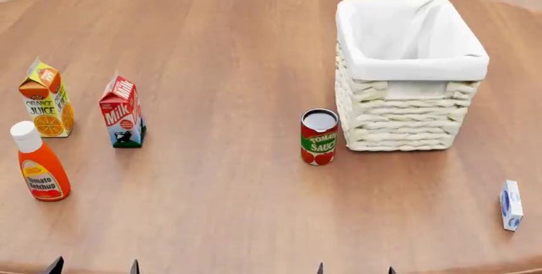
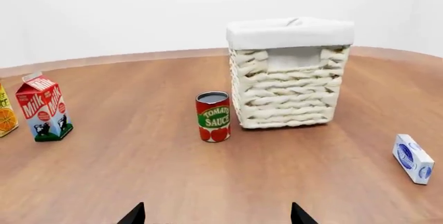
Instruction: Pick the milk and place it in the basket.
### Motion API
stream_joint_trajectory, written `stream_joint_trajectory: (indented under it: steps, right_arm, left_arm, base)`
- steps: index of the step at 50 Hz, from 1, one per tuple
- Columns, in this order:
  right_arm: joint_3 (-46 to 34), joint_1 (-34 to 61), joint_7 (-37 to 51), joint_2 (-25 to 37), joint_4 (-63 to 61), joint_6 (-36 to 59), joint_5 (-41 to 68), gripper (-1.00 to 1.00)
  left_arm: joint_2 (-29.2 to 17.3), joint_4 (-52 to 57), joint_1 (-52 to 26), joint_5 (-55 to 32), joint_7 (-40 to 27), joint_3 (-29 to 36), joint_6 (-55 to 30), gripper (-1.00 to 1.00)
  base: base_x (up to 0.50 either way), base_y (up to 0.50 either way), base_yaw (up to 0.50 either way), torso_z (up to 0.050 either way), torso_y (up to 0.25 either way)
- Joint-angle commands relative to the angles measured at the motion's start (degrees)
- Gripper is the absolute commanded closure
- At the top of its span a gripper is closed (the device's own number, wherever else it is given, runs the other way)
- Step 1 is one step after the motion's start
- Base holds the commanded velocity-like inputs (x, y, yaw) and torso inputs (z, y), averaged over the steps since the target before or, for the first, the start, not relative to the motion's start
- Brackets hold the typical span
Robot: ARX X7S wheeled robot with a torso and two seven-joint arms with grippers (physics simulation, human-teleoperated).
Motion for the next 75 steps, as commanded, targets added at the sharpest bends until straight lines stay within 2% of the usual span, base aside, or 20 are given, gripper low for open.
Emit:
stream_joint_trajectory:
  steps: [1,4,11,16,23,24,25,27,28,29,30,32,34,37,38,41,44,48,56,75]
  right_arm:
    - [2.5,0.7,-0.1,0.3,-7.5,8.1,5.3,-1.0]
    - [2.6,1.6,0.3,1.5,-11.7,11.2,6.2,-1.0]
    - [6.3,11.6,3.3,7.3,-30.9,28.4,13.1,-1.0]
    - [11.7,22.9,6.2,11.3,-40.7,40.8,20.4,-1.0]
    - [21.5,40.4,11.2,16.4,-51.5,58.2,35.6,-1.0]
    - [24.0,44.8,13.1,17.9,-53.5,62.1,39.3,-1.0]
    - [26.6,47.5,14.5,18.1,-54.2,64.9,43.3,-1.0]
    - [29.4,51.5,17.2,19.1,-55.4,68.6,47.9,-1.0]
    - [32.9,55.8,20.1,20.3,-56.0,71.7,54.6,-1.0]
    - [34.6,58.3,22.7,21.2,-56.5,73.8,58.6,-1.0]
    - [37.6,61.9,28.1,23.1,-55.6,75.3,67.1,-1.0]
    - [38.8,65.1,34.8,26.3,-54.7,75.6,76.7,-1.0]
    - [38.4,68.2,41.3,30.7,-53.5,73.8,85.0,-1.0]
    - [37.2,70.8,46.8,34.7,-51.5,70.8,91.9,-1.0]
    - [37.1,72.1,48.2,36.4,-50.8,69.9,93.5,-1.0]
    - [37.7,72.3,48.4,37.6,-50.3,69.4,94.2,-1.0]
    - [38.7,71.7,47.4,37.5,-50.7,69.8,93.3,-1.0]
    - [39.2,71.7,46.6,37.5,-51.1,69.6,93.0,-1.0]
    - [40.6,70.3,45.1,37.0,-51.8,69.6,92.5,-1.0]
    - [40.2,68.9,42.3,35.7,-53.1,70.2,90.5,-1.0]
  left_arm:
    - [-0.1,3.0,-0.2,0.5,-1.3,-0.9,-3.6,-1.0]
    - [-0.9,6.6,-0.5,1.2,-2.5,-0.9,-6.7,-1.0]
    - [-4.4,24.2,-5.6,0.0,-3.3,-3.2,-21.4,-1.0]
    - [-7.5,38.4,-11.5,-1.5,-2.7,-5.2,-31.6,-1.0]
    - [-10.4,57.0,-22.9,-8.4,-2.2,-13.9,-48.6,-1.0]
    - [-12.5,60.1,-25.8,-13.7,-4.1,-17.2,-51.9,-1.0]
    - [-17.3,60.1,-26.2,-21.5,-10.2,-18.1,-50.6,-1.0]
    - [-28.9,60.1,-26.0,-36.5,-24.5,-17.5,-45.2,-1.0]
    - [-37.3,60.1,-25.9,-44.6,-32.3,-17.1,-39.4,-1.0]
    - [-43.2,60.1,-25.4,-48.8,-37.6,-15.7,-35.0,-1.0]
    - [-50.8,60.1,-23.9,-51.6,-42.9,-14.8,-28.0,-1.0]
    - [-59.6,60.1,-20.4,-53.6,-48.5,-13.5,-18.8,-1.0]
    - [-66.8,60.1,-13.8,-54.0,-52.4,-16.7,-10.9,-1.0]
    - [-72.3,60.1,-1.4,-54.5,-54.9,-26.3,-3.7,-1.0]
    - [-72.8,60.1,5.4,-54.9,-54.8,-33.8,-2.1,-1.0]
    - [-74.0,60.1,20.6,-53.8,-55.5,-46.1,2.3,-1.0]
    - [-75.3,60.1,31.4,-52.0,-56.9,-53.8,5.1,-1.0]
    - [-76.4,60.1,39.1,-51.3,-58.4,-60.0,7.0,-1.0]
    - [-76.7,60.1,43.8,-50.6,-59.1,-63.5,7.9,-1.0]
    - [-77.7,60.0,42.8,-48.9,-60.1,-60.9,7.4,-1.0]
  base:
    - [0.0,0.0,0.0,0.0,0.0]
    - [0.0,0.0,0.0,0.0,0.0]
    - [0.0,0.0,0.0,0.0,0.0]
    - [0.0,0.0,0.0,0.0,0.0]
    - [0.0,0.0,0.0,0.0,0.0]
    - [0.0,0.0,0.0,0.0,0.0]
    - [0.0,0.0,0.0,0.0,0.0]
    - [0.0,0.0,0.0,0.0,0.0]
    - [0.0,0.0,0.0,0.0,0.0]
    - [0.0,0.0,0.0,0.0,0.0]
    - [0.0,0.0,0.0,0.0,0.0]
    - [0.0,0.0,0.0,0.0,0.0]
    - [0.0,0.0,0.0,0.0,0.0]
    - [0.0,0.0,0.0,0.0,0.0]
    - [0.0,0.0,0.0,0.0,0.0]
    - [0.0,0.0,0.0,0.0,0.0]
    - [0.0,0.0,0.0,0.0,0.0]
    - [0.0,0.0,0.0,0.0,0.0]
    - [0.0,0.0,0.0,0.0,0.0]
    - [0.0,0.39,0.0,0.0,0.0]
